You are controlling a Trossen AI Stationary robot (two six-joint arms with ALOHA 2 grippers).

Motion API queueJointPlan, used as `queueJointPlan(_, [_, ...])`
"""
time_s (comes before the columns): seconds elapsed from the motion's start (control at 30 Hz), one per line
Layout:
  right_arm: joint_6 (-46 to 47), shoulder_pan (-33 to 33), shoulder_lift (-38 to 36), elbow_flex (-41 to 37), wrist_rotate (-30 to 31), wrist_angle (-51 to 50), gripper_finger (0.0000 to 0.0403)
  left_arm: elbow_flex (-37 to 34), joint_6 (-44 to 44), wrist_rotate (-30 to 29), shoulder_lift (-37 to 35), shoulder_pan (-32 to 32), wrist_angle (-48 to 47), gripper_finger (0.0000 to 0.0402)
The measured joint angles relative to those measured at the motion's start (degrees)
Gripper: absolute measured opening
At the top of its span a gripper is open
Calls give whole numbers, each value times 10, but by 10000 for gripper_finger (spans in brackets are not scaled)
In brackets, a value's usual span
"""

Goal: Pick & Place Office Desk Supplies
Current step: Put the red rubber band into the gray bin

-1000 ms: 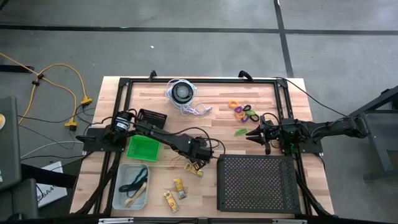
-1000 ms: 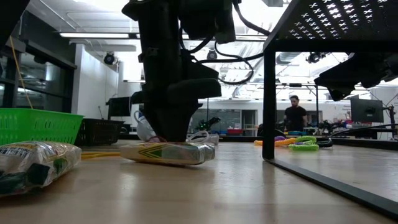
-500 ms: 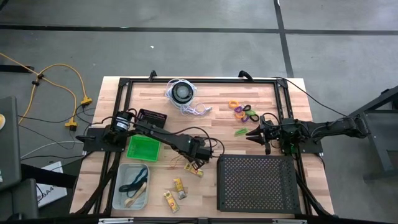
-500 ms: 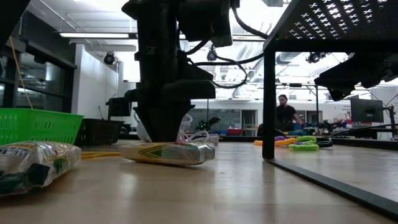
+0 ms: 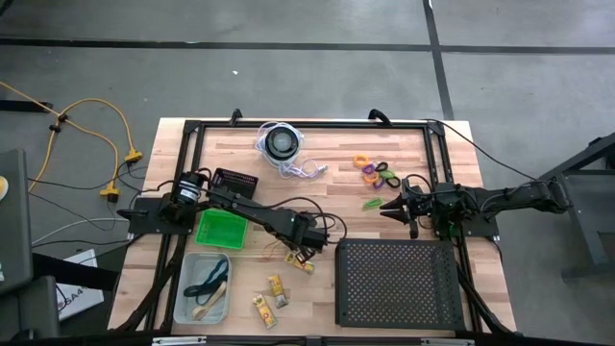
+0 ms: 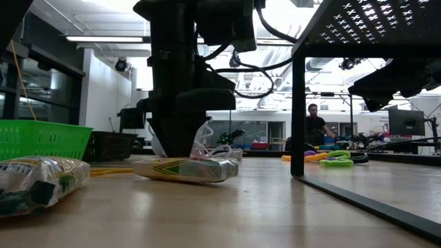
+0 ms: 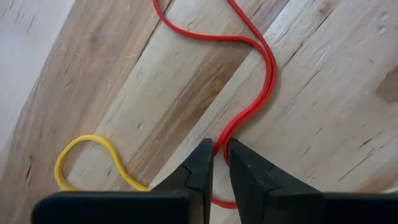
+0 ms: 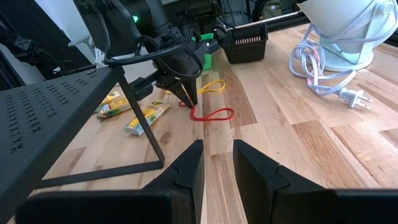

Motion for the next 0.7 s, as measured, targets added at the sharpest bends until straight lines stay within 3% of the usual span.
queueJointPlan(0.7, [0, 0, 0, 0, 0, 0, 73, 0, 0, -16, 0, 0, -24, 1])
